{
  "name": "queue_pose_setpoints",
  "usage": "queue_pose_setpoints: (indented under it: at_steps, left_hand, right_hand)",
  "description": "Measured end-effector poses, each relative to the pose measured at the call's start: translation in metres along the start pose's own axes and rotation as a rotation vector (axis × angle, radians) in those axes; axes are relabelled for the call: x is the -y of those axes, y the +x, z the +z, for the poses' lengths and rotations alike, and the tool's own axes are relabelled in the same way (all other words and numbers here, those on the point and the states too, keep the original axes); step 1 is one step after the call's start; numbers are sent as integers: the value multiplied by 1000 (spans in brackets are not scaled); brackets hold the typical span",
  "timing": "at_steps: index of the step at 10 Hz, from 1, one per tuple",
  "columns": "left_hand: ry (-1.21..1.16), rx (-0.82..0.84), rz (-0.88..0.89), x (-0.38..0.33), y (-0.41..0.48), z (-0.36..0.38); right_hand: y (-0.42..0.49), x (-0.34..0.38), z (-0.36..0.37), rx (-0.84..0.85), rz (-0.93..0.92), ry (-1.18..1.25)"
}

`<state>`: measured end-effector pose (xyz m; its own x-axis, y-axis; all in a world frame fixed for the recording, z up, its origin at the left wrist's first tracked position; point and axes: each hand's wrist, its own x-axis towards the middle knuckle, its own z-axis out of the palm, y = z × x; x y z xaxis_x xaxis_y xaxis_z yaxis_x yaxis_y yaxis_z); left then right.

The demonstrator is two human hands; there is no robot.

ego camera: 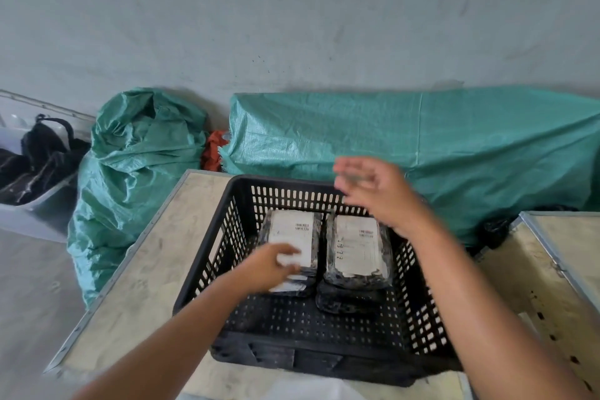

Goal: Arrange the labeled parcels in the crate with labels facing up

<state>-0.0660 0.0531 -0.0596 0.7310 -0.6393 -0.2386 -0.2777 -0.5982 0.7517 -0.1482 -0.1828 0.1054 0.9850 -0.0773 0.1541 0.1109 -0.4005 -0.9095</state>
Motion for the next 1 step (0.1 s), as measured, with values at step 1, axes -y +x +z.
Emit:
queue_pose_setpoints:
  at_steps: [1]
  left_hand:
    - [139, 374, -113, 20, -21, 31]
  right_hand:
    - [-30, 77, -48, 4, -422, 292]
